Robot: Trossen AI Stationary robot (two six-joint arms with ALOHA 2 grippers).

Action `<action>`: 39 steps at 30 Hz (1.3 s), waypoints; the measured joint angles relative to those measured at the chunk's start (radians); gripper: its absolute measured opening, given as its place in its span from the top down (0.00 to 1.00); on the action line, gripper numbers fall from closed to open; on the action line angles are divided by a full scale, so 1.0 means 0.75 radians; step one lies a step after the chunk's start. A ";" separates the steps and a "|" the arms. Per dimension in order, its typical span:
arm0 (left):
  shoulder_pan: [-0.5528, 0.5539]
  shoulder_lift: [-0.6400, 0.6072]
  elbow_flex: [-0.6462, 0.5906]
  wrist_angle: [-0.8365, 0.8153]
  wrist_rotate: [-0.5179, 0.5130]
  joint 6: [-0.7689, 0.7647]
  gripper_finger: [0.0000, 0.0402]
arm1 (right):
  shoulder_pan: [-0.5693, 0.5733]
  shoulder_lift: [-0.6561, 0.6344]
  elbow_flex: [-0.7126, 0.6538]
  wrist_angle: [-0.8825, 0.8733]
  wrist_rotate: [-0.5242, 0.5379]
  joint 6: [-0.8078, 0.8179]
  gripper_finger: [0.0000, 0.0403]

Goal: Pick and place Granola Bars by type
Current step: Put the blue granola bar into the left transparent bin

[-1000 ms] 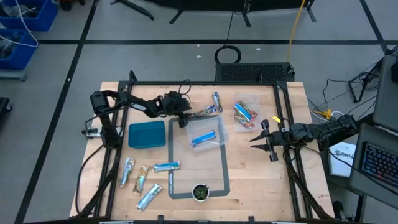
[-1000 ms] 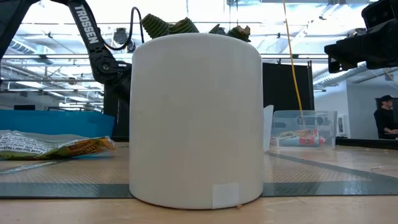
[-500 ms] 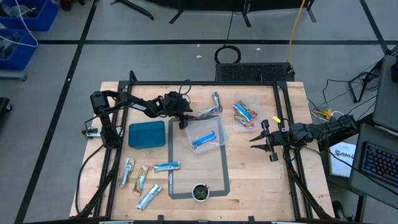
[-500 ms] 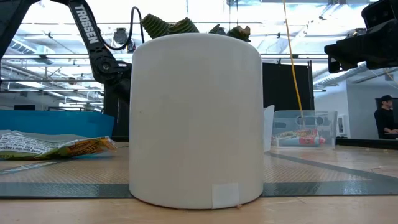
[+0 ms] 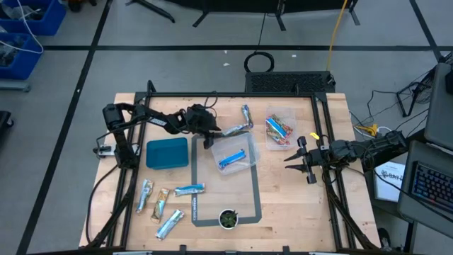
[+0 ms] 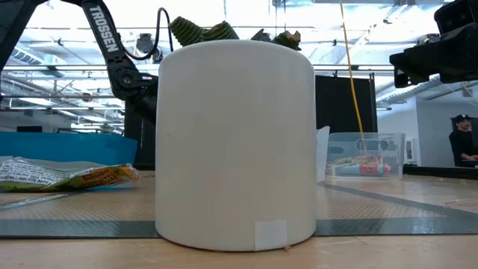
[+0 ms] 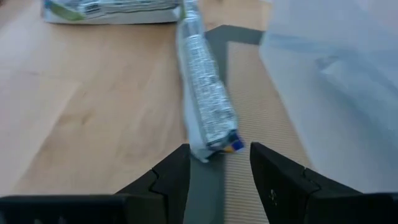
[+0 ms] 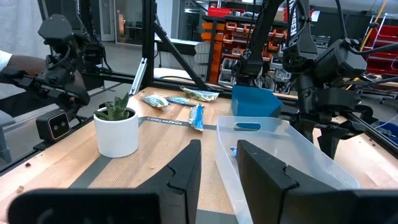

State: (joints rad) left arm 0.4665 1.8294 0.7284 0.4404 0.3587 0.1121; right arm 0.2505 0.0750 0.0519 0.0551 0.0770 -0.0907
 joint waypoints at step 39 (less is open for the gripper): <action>-0.086 0.099 0.008 0.155 -0.159 -0.033 0.57 | 0.000 0.000 0.000 0.000 0.000 0.000 0.76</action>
State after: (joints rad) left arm 0.4023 1.9034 0.7348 0.5568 0.2394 0.0873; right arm 0.2505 0.0751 0.0519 0.0551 0.0769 -0.0909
